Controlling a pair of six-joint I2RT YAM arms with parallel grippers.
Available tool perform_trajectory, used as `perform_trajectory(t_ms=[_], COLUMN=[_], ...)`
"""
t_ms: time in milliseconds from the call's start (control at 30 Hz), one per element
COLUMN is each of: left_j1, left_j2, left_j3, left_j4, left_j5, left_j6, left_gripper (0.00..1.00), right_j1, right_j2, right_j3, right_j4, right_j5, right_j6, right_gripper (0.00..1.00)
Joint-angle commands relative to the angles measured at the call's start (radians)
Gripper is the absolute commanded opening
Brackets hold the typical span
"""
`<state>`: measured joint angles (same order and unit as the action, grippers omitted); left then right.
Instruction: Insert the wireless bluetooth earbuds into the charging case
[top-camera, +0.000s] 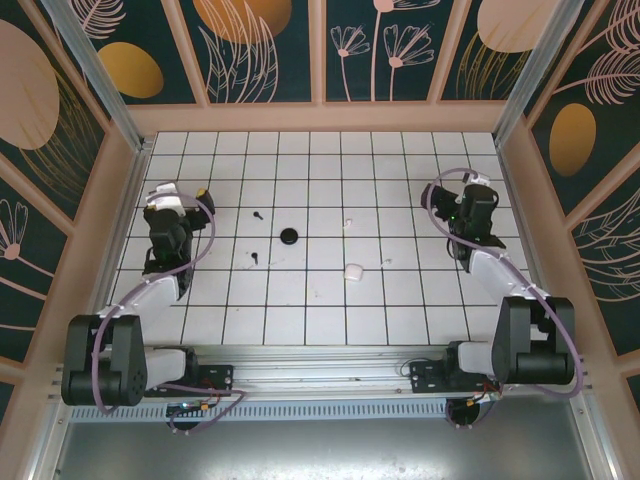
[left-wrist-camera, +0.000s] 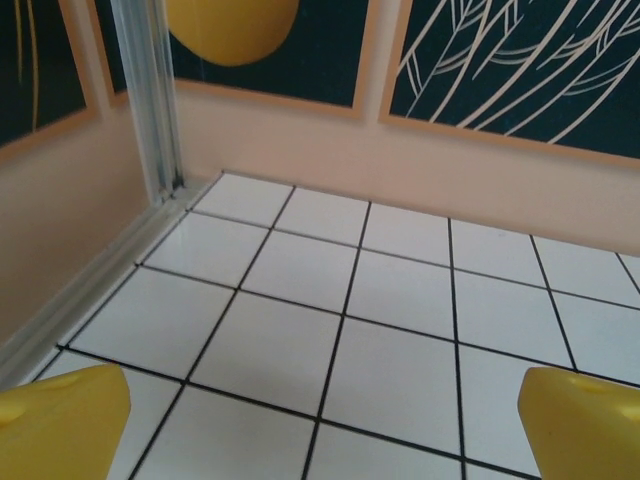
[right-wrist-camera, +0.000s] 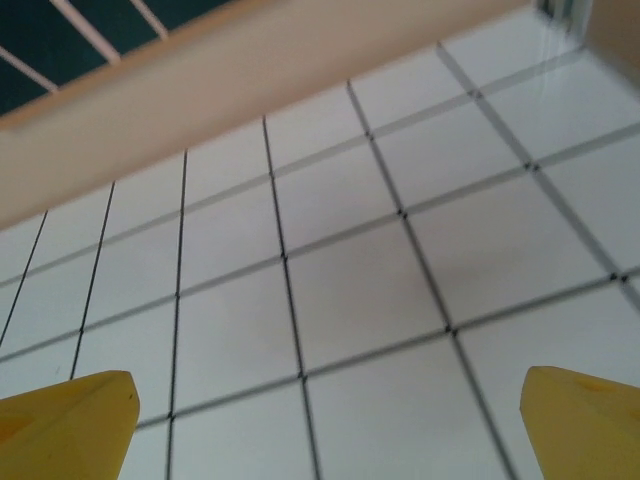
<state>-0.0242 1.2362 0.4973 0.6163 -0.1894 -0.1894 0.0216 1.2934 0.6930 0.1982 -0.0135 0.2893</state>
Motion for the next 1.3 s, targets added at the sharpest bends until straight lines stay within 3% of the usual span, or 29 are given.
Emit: perform_trajectory(t_ms=[0, 133, 267, 367, 500, 767, 1000, 1267], left_j1=[0.004, 0.004, 0.004, 0.003, -0.010, -0.213, -0.434, -0.567], left_j2=[-0.015, -0.015, -0.003, -0.030, -0.109, -0.153, -0.135, -0.093], left_j3=[0.077, 0.165, 0.240, 0.217, 0.161, 0.133, 0.067, 0.060], left_j4=[-0.300, -0.479, -0.648, -0.684, -0.721, -0.773, -0.731, -0.705], left_j5=[0.018, 0.056, 0.209, 0.340, 0.377, 0.365, 0.300, 0.306], left_j6=[-0.104, -0.181, -0.186, -0.200, -0.259, -0.348, -0.447, -0.463], left_gripper=[0.99, 0.98, 0.98, 0.98, 0.97, 0.88, 0.88, 0.82], right_j1=[0.110, 0.261, 0.463, 0.576, 0.671, 0.732, 0.749, 0.778], right_j2=[-0.029, -0.032, -0.036, -0.017, 0.038, 0.173, 0.296, 0.389], right_j3=[0.057, 0.096, 0.100, 0.112, 0.131, 0.200, 0.260, 0.314], right_j4=[-0.376, -0.535, -0.604, -0.637, -0.670, -0.679, -0.718, -0.726], right_j5=[0.003, 0.020, 0.046, 0.056, 0.068, 0.100, 0.102, 0.118], right_j6=[0.129, 0.249, 0.399, 0.468, 0.503, 0.546, 0.587, 0.626], right_gripper=[0.97, 0.93, 0.84, 0.84, 0.84, 0.82, 0.83, 0.78])
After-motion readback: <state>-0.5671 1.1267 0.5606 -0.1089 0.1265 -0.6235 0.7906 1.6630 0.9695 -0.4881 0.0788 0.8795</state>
